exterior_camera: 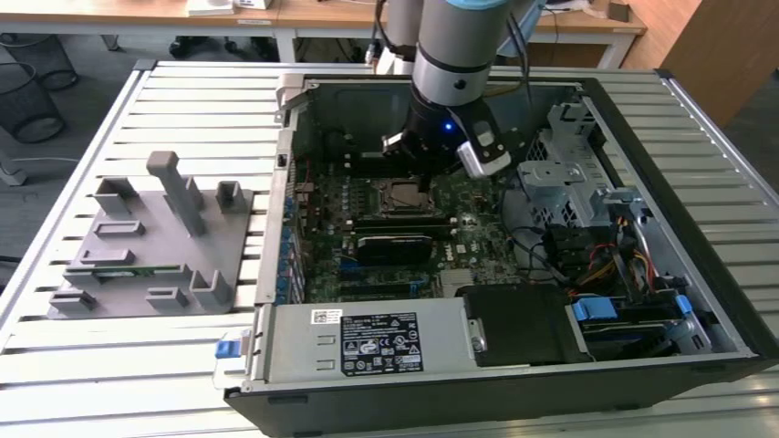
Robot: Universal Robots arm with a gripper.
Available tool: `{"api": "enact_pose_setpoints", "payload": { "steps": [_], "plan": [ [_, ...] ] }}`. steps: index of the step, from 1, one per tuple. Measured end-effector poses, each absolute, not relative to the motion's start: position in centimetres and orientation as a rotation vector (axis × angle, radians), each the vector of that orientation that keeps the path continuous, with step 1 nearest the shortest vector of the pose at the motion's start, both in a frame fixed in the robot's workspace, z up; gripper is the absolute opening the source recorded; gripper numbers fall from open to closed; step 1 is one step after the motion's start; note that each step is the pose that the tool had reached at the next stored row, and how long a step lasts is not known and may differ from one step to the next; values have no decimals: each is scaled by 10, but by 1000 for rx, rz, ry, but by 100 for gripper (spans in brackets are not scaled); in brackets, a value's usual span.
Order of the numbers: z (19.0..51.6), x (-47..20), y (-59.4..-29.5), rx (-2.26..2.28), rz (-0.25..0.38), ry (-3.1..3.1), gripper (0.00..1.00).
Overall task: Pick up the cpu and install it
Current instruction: 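Install the second cpu locking lever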
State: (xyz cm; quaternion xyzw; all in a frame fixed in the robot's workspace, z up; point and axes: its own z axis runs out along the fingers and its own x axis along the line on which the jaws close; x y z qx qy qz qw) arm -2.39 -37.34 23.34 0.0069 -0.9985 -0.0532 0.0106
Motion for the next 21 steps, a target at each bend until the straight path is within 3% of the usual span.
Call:
{"api": "enact_pose_setpoints", "payload": {
  "steps": [21],
  "plan": [
    [233, -39, -407, 25, -199, -3114, 11]
  ]
}}
